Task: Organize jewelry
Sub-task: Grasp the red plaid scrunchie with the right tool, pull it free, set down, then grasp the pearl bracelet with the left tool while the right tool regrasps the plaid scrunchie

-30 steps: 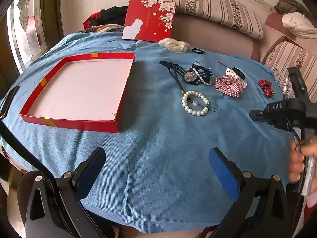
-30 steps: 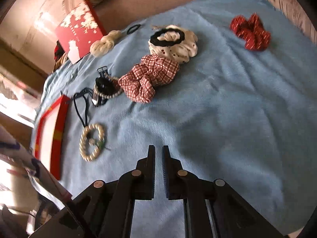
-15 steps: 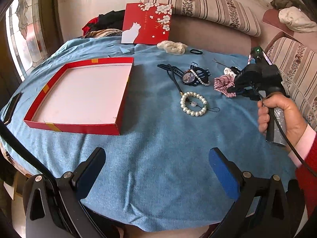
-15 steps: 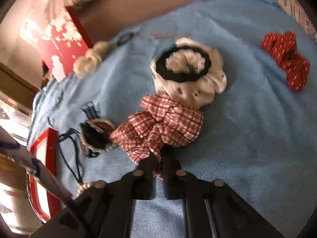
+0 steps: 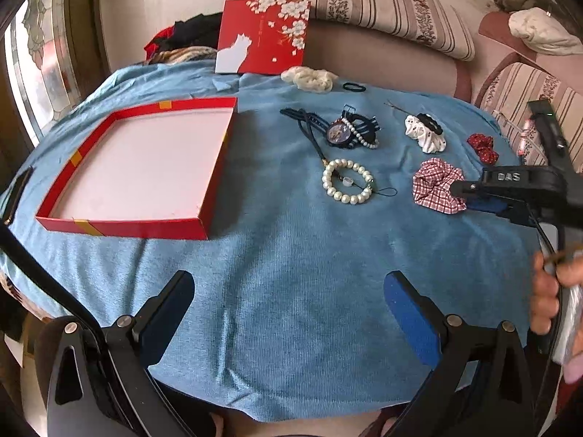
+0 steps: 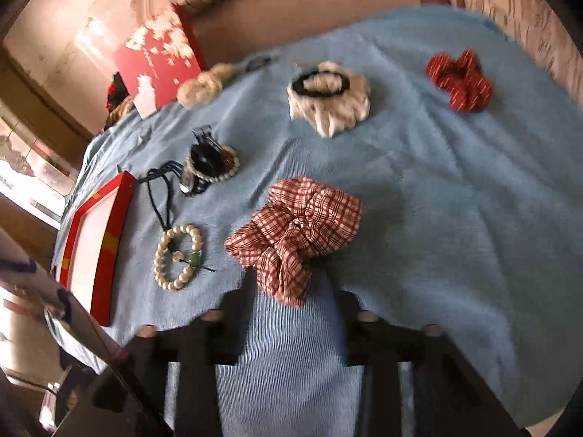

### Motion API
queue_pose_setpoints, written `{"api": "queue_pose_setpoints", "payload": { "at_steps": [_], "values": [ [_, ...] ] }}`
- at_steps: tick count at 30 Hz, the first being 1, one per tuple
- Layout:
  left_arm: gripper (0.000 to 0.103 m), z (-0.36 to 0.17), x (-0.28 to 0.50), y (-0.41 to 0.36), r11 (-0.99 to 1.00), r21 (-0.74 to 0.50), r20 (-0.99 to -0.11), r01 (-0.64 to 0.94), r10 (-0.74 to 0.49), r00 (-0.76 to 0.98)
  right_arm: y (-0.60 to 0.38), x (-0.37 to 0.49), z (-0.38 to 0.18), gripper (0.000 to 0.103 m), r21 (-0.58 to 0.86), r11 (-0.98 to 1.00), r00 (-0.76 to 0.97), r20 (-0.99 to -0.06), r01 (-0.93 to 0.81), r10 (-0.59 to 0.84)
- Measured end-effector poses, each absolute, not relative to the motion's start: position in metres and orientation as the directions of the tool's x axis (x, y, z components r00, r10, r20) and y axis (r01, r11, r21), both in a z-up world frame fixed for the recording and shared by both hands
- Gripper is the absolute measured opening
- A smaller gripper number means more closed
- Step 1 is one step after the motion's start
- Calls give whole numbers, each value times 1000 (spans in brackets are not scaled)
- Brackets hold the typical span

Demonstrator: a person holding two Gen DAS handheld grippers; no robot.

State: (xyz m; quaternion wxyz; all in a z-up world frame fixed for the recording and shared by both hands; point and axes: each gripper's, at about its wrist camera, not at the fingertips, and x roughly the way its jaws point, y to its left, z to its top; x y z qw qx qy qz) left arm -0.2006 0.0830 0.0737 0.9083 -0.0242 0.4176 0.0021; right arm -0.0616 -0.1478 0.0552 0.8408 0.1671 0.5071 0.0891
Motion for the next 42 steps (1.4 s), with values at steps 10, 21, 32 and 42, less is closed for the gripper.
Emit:
{"api": "queue_pose_setpoints", "payload": {
  "at_steps": [10, 21, 32, 42],
  "values": [
    [103, 81, -202, 78, 1000, -31, -756, -1, -23, 654, -131, -107, 76, 70, 224, 975, 610, -774, 11, 171],
    [96, 80, -192, 61, 997, 20, -776, 68, -28, 630, -133, -116, 60, 70, 184, 982, 577, -806, 37, 129],
    [86, 73, -178, 49, 993, 42, -801, 110, -33, 598, -141, -113, 52, 70, 166, 985, 570, -814, 51, 108],
    [79, 63, -147, 50, 994, 25, -827, 109, -41, 561, -147, -103, 52, 70, 171, 984, 571, -814, 56, 109]
  ]
}}
